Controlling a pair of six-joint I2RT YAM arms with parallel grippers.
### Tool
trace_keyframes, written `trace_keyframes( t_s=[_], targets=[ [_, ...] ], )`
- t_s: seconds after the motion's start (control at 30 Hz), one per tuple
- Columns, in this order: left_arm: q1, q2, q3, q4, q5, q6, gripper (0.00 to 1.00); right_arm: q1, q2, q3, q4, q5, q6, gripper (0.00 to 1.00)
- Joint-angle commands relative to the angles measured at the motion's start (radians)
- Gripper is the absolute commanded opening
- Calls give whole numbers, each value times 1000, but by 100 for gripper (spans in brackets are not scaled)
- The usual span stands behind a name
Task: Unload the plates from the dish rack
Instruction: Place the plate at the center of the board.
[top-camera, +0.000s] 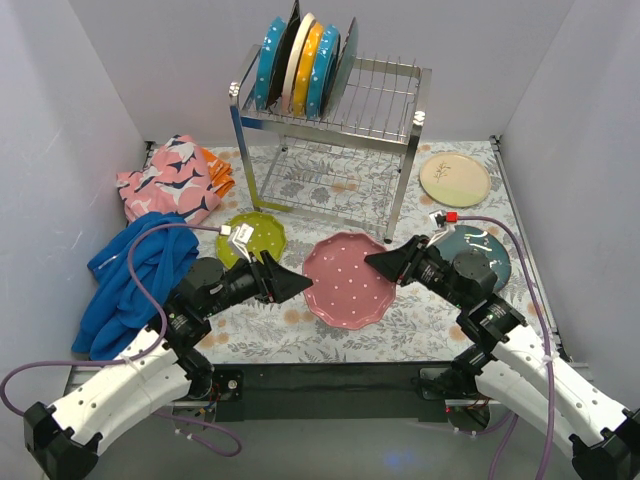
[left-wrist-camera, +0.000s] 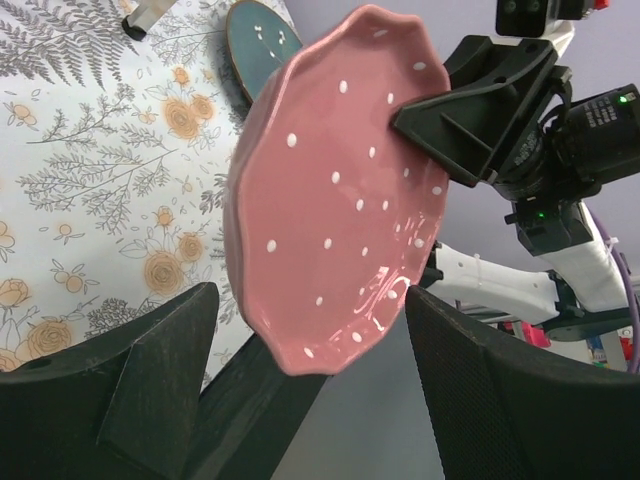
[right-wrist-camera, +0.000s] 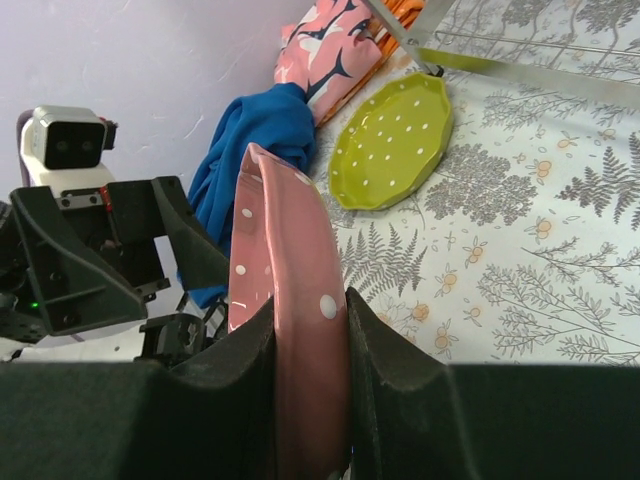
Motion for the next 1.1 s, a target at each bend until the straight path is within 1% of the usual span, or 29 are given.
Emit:
trace_keyframes(
  t_s=[0.0,0.17,0.23,0.3,0.37,0.4,0.5,0.53,0.6,0.63,0.67,0.83,0.87,0.93,0.97,1.03,1.07],
  targets=[
    [-4,31,30,-5,-35,28,74,0,-6,24,270,-67,84,1],
    [-4,76,37,-71,-80,64,73,0,-17,4,293,-63,79,1],
    [-4,74,30,-68,-75,68,73,0,-12,-5,302,-72,79,1],
    [-4,67,14,-22,-40,67,72,0,-2,-23,341,-87,97,1],
    [-4,68,8,24,-12,50,70,0,26,-40,392,-135,117,1],
    [-4,73,5,37,18,42,67,-2,37,-49,414,-152,131,1],
    [-4,96,-9,90,64,9,48,-2,70,-91,504,-192,162,1],
    [-4,99,-22,101,93,-2,30,-2,78,-114,526,-195,162,1],
    [-4,102,-42,138,121,-43,15,-3,84,-128,537,-190,157,1],
    [-4,100,-65,149,132,-59,2,-8,89,-143,546,-189,153,1],
    [-4,99,-73,162,135,-83,0,-11,92,-147,549,-192,150,1],
    [-3,111,-64,140,140,-93,0,-54,141,-157,561,-239,146,2],
    [-3,111,-53,120,123,-93,0,-63,146,-163,558,-244,142,11],
    [-3,96,-46,98,97,-102,0,-95,153,-174,558,-250,139,23],
    [-3,90,-42,84,69,-105,0,-107,153,-184,557,-253,143,34],
    [-3,79,-36,74,52,-116,0,-152,158,-194,558,-280,148,41],
    [-3,76,-35,72,46,-120,0,-169,163,-195,558,-293,149,47]
  ],
)
